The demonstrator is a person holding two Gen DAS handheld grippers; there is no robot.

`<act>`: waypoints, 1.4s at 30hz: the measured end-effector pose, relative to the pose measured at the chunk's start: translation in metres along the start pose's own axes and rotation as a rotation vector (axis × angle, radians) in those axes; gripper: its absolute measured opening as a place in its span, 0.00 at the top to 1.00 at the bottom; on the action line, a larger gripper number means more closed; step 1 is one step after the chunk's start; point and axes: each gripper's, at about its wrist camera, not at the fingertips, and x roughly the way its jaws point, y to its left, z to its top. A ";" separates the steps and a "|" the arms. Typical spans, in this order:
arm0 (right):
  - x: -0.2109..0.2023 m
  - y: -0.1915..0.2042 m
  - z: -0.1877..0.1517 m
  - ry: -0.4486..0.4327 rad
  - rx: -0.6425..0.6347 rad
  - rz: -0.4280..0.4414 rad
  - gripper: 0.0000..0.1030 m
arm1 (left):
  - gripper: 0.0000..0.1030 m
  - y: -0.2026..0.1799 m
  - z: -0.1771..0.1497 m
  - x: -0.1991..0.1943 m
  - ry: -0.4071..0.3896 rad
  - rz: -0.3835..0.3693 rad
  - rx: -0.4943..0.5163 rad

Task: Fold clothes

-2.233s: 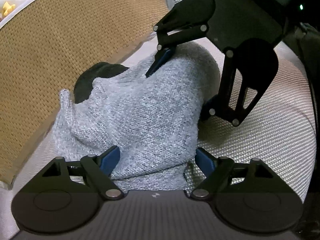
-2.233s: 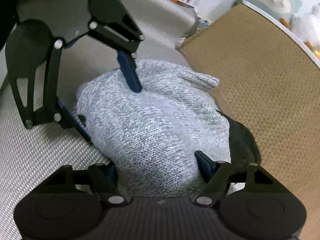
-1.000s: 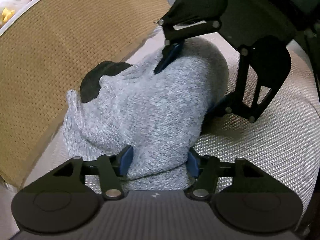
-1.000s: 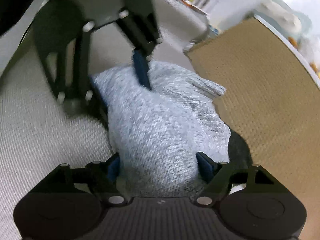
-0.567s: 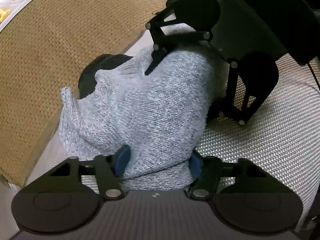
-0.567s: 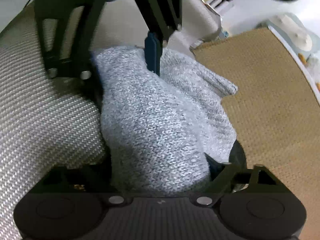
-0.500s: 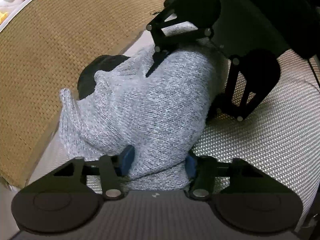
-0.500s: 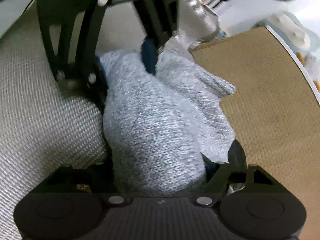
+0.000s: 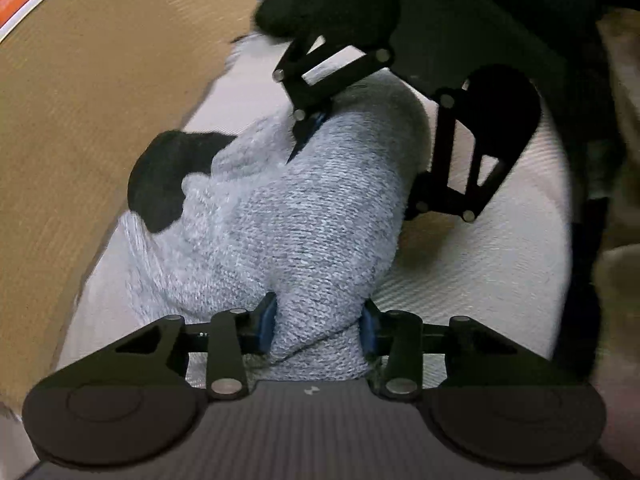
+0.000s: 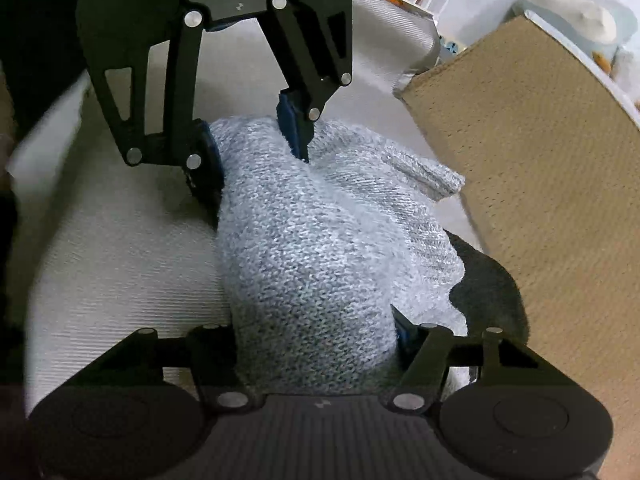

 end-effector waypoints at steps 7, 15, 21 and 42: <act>-0.054 -0.001 0.004 0.057 0.027 0.191 0.34 | 0.57 -0.013 0.023 -0.038 0.013 -0.200 0.030; -0.080 -0.041 0.005 0.052 0.116 0.328 0.34 | 0.57 -0.001 0.024 -0.063 -0.067 -0.241 -0.038; -0.078 -0.089 0.011 0.046 0.178 0.288 0.28 | 0.57 0.030 0.034 -0.066 -0.102 -0.105 -0.085; -0.015 -0.170 -0.035 0.010 0.491 -0.177 0.36 | 0.56 0.099 0.026 -0.027 -0.278 0.120 -0.516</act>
